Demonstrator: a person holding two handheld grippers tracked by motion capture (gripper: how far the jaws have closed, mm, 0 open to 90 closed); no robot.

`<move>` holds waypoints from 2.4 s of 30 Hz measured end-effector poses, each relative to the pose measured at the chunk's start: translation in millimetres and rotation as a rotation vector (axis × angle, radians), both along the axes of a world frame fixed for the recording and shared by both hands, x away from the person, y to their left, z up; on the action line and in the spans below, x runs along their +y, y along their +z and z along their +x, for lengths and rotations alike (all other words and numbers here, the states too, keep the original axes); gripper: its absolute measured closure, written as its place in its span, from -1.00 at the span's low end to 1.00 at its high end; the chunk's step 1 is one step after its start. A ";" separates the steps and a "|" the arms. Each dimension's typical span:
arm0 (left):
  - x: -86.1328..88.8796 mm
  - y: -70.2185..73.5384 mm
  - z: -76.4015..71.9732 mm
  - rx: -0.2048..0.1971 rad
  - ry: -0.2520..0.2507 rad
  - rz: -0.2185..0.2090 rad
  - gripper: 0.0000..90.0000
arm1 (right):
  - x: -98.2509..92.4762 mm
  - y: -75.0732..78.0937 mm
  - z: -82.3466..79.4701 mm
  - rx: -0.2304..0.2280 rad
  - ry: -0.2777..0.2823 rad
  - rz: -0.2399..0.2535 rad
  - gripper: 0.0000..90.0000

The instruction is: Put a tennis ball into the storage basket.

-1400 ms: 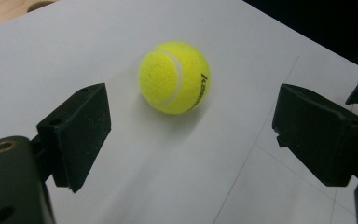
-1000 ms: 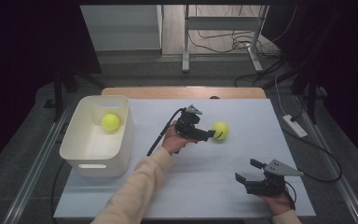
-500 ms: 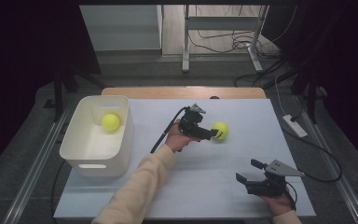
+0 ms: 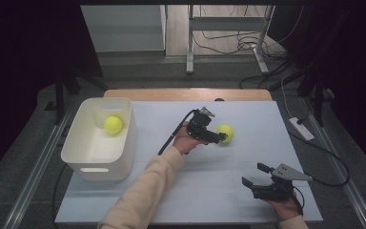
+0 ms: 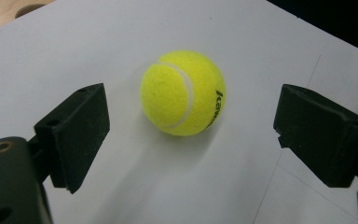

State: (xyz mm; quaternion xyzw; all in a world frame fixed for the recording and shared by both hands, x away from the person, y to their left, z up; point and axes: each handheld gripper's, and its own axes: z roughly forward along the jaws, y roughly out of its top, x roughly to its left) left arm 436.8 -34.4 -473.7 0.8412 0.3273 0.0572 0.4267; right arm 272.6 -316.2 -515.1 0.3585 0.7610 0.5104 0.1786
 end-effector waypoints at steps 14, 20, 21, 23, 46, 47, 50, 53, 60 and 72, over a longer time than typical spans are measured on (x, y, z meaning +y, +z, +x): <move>-8.6 -9.1 6.2 0.017 -0.001 0.007 -0.74 | -1.4 0.0 -0.5 -0.002 -0.003 -0.001 -0.73; -10.3 -11.9 9.0 0.022 0.000 0.012 -0.74 | -1.3 0.0 -0.4 -0.001 -0.003 -0.001 -0.73; -10.7 -12.3 9.4 0.022 0.000 0.012 -0.74 | -1.3 0.0 -0.4 -0.001 -0.003 -0.001 -0.73; -11.4 -12.9 10.0 0.024 0.000 0.010 -0.74 | -1.3 0.0 -0.4 -0.001 -0.003 -0.001 -0.73; -24.2 -24.3 20.3 0.043 -0.001 0.023 -0.73 | -3.0 -0.5 -0.3 0.002 -0.007 0.004 -0.73; -25.0 -24.5 20.5 0.042 -0.001 0.023 -0.73 | -3.1 -0.4 -0.3 0.002 -0.006 0.003 -0.73; -26.9 -25.2 20.9 0.043 -0.002 0.026 -0.73 | -3.3 -0.4 -0.4 0.003 -0.006 0.003 -0.73; -29.1 -26.1 21.8 0.044 -0.004 0.028 -0.73 | -3.5 -0.4 -0.4 0.003 -0.008 0.004 -0.73; -31.8 -30.3 25.0 0.052 0.003 0.033 -0.73 | -4.1 -0.3 -0.6 0.004 -0.008 0.006 -0.73; -38.3 -38.3 32.5 0.066 0.018 0.043 -0.71 | -5.3 -0.7 -0.5 0.004 -0.014 0.010 -0.73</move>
